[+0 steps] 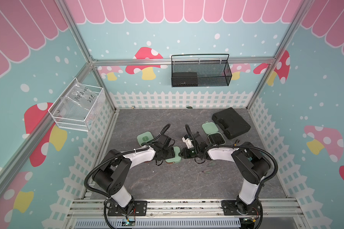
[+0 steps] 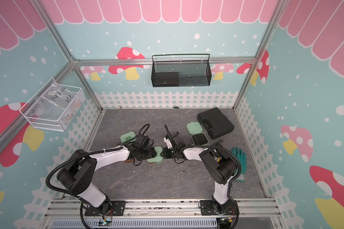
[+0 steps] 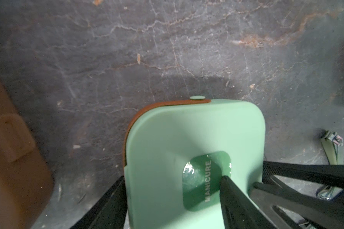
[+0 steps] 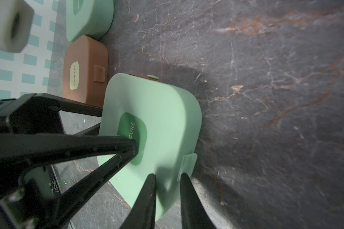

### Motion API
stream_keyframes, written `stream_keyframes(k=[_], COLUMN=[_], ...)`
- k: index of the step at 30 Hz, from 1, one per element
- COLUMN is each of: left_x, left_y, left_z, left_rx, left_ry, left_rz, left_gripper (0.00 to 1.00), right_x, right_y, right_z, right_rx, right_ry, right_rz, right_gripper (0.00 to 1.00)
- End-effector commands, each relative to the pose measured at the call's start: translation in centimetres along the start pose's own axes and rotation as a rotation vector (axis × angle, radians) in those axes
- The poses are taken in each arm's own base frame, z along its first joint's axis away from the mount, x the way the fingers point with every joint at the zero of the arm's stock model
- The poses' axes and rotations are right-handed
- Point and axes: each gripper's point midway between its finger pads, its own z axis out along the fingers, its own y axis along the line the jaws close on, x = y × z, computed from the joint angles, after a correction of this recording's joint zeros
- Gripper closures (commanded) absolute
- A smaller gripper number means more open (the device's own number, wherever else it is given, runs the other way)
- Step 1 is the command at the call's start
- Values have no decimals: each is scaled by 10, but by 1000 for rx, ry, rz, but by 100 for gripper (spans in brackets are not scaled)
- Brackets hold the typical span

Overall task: Organize nail clipper sets
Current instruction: Close the storage box at the center of the board, then move the storage box to the center of the board.

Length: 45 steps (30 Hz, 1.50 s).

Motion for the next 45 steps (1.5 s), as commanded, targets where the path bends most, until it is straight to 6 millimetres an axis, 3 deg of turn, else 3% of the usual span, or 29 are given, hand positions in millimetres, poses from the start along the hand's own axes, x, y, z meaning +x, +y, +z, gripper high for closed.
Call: stream_keyframes(k=[1,13,18,22,26,34,39,45], left_x=[42,50,45,29,1,-55,-77,-124], left_y=[28,29,27,25,24,44,37,45], left_z=[25,31,38,48,59,66,55,24], left_rx=[-103,-91,-100,-118,-123,-136,-131,-197], left_ry=[137,146,138,117,97,47,-8,-147], left_rz=[6,-1,-5,-22,-47,-126,-102,-121], left_gripper=[29,30,30,30,30,29,21,4], right_x=[76,80,68,45,19,-35,-68,-127], right_y=[-39,-26,-15,-5,0,-3,3,20], right_z=[23,33,41,57,80,109,103,68], right_rx=[79,-45,-96,-120,-114,-48,-15,25], right_ry=[210,208,199,198,210,191,136,14], right_rz=[114,163,152,114,66,-2,-59,-157], right_gripper=[76,74,74,74,74,68,60,51])
